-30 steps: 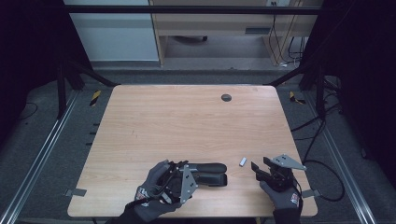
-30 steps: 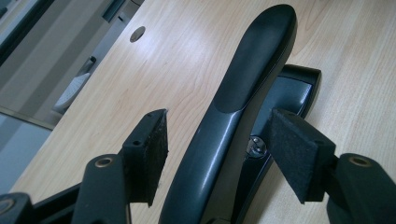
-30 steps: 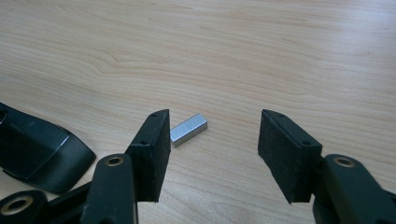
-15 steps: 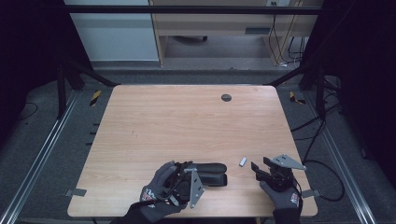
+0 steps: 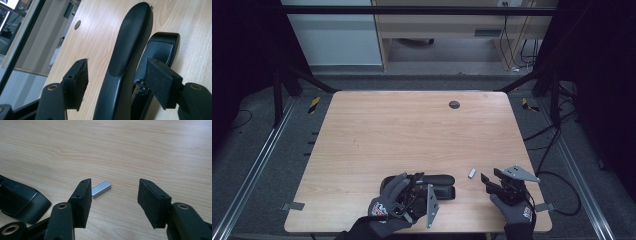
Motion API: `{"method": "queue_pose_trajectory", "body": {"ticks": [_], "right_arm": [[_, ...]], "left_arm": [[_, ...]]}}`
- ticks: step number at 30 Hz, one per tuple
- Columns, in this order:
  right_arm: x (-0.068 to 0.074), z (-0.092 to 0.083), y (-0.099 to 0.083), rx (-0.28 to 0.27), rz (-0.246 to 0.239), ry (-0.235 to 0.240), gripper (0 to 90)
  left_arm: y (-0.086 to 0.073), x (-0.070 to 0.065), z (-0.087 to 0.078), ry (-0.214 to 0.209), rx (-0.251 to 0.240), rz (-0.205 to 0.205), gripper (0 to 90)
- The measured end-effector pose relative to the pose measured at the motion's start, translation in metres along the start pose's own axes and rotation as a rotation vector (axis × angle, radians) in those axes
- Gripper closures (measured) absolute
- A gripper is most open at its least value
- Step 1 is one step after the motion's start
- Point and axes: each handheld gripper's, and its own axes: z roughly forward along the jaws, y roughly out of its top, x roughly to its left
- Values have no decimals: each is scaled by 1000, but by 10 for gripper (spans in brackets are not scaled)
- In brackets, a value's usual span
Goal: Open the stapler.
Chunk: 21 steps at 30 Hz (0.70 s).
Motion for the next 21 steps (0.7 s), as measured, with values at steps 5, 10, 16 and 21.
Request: {"method": "queue_pose_trajectory", "body": {"ticks": [5,10,16,21], "right_arm": [[1,1,0,4,-1,5,455],[1,1,0,5,-2,7,456],[1,1,-1,5,-2,8,464],[1,1,-1,5,-5,10,473]], "left_arm": [[3,-3,4,8,8,22,343],[6,-4,7,22,22,53,336],[9,-9,12,36,35,93,332],[12,-13,18,38,43,108,327]]}}
